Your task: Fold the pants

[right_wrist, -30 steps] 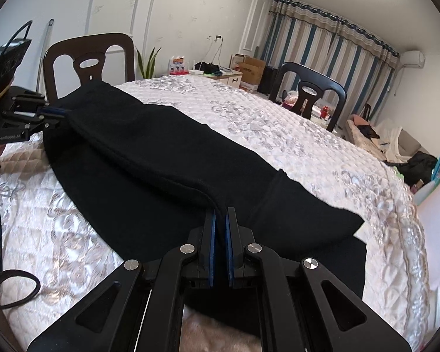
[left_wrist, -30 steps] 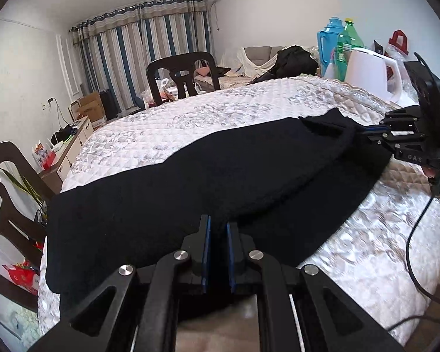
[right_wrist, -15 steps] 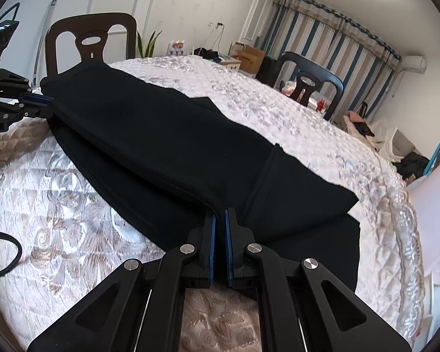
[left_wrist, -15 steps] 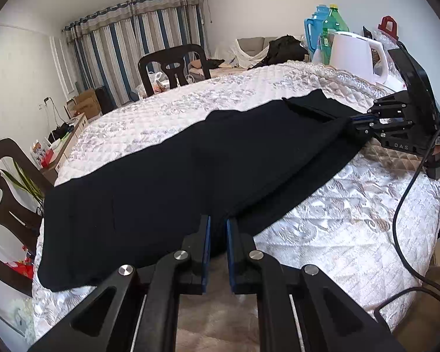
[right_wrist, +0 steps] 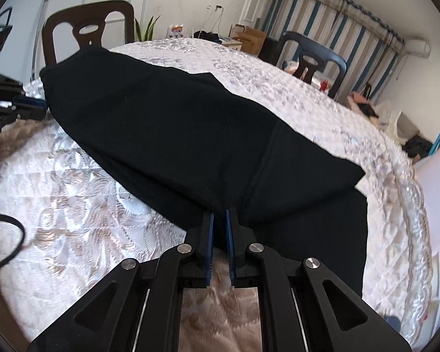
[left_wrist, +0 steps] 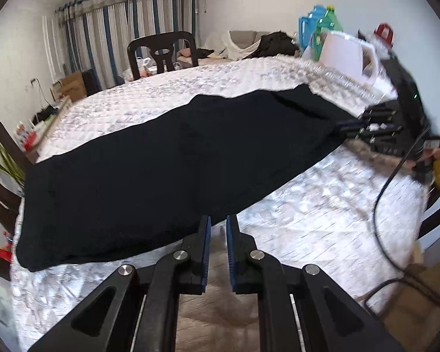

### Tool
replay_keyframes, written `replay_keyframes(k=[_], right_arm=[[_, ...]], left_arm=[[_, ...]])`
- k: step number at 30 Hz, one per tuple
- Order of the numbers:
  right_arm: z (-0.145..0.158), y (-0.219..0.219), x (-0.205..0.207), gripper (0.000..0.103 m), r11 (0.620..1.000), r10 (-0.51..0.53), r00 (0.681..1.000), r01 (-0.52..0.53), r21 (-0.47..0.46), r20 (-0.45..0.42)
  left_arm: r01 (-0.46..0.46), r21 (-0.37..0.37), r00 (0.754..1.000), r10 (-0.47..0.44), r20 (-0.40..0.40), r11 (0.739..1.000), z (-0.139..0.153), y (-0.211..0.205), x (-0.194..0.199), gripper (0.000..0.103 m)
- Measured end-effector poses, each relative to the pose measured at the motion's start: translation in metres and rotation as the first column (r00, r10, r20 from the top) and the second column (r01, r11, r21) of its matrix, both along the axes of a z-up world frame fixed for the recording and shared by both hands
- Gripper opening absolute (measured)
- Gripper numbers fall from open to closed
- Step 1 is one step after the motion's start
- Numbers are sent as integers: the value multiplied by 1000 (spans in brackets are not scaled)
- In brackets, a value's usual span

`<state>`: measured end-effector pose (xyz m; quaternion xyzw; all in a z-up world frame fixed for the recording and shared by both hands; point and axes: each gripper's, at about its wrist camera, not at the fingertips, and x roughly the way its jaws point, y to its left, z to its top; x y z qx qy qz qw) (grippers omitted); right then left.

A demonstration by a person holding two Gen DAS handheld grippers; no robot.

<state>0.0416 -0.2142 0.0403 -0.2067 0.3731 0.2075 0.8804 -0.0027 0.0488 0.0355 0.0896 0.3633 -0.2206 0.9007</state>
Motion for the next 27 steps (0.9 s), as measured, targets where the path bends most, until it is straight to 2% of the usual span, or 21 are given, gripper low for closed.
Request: replay_keyframes(k=[2, 4, 7, 8, 9, 10, 12, 17, 20, 21, 22, 23, 24, 25, 26, 27], right_arm=[[6, -5, -1, 10, 999, -10, 1000, 10, 36, -13], [14, -11, -1, 12, 997, -14, 1000, 16, 81, -17], [29, -20, 2, 22, 986, -17, 1000, 20, 165, -21], [33, -22, 6, 36, 981, -26, 1000, 27, 191, -12], [35, -24, 12, 54, 977, -54, 999, 53, 208, -2], [36, -25, 20, 60, 973, -93, 996, 89, 212, 5], [33, -24, 43, 62, 961, -177, 984, 174, 214, -4], [10, -13, 96, 62, 951, -268, 959, 278, 138, -86], [-5, -12, 109, 62, 937, -338, 936, 344, 59, -94], [-5, -16, 109, 62, 934, -342, 935, 349, 75, -96], [-4, -19, 109, 62, 931, -348, 932, 356, 83, -100], [-4, -21, 107, 54, 927, -358, 929, 366, 78, -97], [-2, -24, 106, 34, 927, -361, 928, 367, 74, -87], [-1, -25, 104, 20, 928, -359, 930, 365, 79, -83], [1, -29, 102, 9, 923, -368, 926, 375, 88, -85], [3, -33, 99, 6, 914, -385, 919, 392, 100, -84]], left_arm=[[10, -31, 1000, -10, -1, 999, 3, -1, 1, 22], [17, -63, 1000, -17, -11, 998, 5, -3, 5, 35], [23, -138, 999, -29, -37, 990, 9, -4, 14, 37], [21, -160, 999, -29, -44, 987, 10, -3, 18, 38], [16, -174, 999, -24, -47, 985, 11, -4, 22, 41], [7, -183, 999, -16, -51, 983, 11, -5, 27, 43], [-7, -193, 998, -5, -60, 981, 11, -7, 35, 44], [12, -208, 997, -28, -74, 978, 10, -16, 50, 44], [5, -207, 995, -25, -92, 978, 8, -18, 59, 45], [3, -208, 995, -24, -96, 978, 8, -18, 61, 45], [0, -208, 995, -22, -100, 978, 7, -18, 64, 45], [-2, -208, 994, -21, -107, 978, 7, -19, 67, 45], [-2, -209, 993, -22, -112, 978, 7, -19, 69, 45], [-2, -212, 993, -23, -118, 977, 7, -19, 71, 45], [0, -214, 992, -27, -122, 977, 7, -20, 74, 45], [5, -216, 991, -33, -126, 976, 6, -22, 76, 45]])
